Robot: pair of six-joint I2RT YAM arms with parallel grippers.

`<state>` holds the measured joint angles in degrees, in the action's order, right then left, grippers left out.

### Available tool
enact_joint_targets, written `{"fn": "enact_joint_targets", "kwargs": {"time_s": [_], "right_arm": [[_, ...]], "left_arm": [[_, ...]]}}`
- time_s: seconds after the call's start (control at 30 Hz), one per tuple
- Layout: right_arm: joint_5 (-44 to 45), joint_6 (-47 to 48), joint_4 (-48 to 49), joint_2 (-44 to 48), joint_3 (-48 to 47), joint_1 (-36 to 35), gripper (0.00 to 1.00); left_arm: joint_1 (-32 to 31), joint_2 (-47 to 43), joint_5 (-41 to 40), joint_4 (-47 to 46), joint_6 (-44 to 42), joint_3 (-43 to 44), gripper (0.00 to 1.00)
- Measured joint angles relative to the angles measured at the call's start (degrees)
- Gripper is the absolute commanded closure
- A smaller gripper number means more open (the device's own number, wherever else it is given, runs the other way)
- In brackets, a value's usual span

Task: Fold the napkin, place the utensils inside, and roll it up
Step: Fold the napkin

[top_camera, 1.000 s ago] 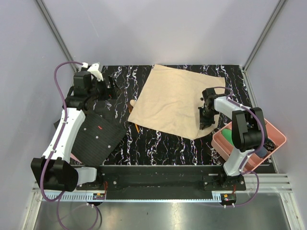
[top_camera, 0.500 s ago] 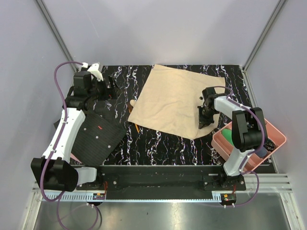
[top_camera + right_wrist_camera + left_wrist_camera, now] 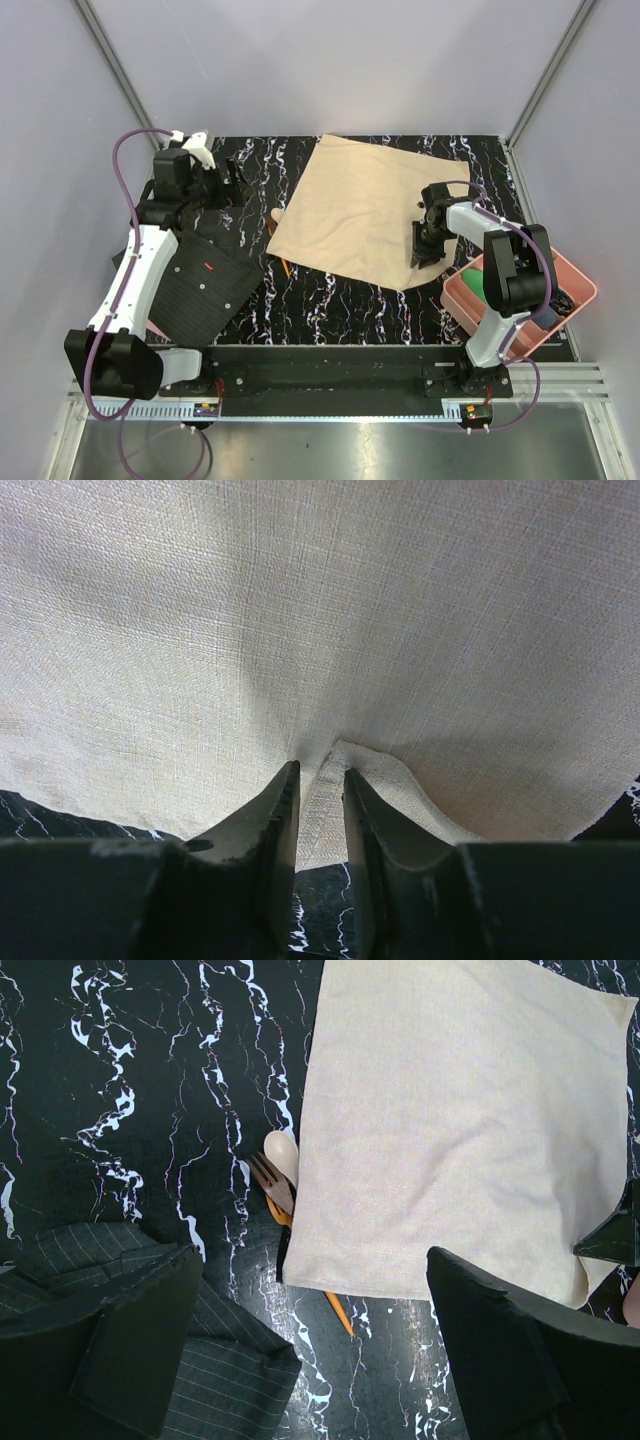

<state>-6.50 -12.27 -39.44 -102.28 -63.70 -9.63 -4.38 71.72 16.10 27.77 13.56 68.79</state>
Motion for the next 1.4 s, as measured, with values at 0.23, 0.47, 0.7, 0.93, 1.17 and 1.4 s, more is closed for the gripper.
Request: {"fn": "enact_joint_targets", "kwargs": {"time_s": [0.23,0.47,0.7,0.93,1.17,1.4], "right_arm": [[1.51,-0.39,0.92,0.04,0.63,0.00,0.77],[2.47,-0.61,1.07,0.11,0.92,0.00,1.00],[2.32,-0.42,1.07,0.42,0.94,0.00,1.00],[1.29,-0.66,-0.20,5.33,-0.70,0.00,1.00],[1.18,-0.35,-0.26,4.35,-7.43,0.00,1.00],[0.79,-0.20,1.14,-5.90,-18.62,-0.33,1.00]], "left_arm": [[0.00,0.00,0.00,0.00,0.00,0.00,0.03],[0.00,0.00,0.02,0.00,0.00,0.00,0.03],[0.00,0.00,0.00,0.00,0.00,0.00,0.03],[0.00,0.00,0.07,0.00,0.20,0.00,0.03],[0.00,0.00,0.17,0.00,0.39,0.00,0.03],[0.00,0.00,0.17,0.00,0.39,0.00,0.03]]}}
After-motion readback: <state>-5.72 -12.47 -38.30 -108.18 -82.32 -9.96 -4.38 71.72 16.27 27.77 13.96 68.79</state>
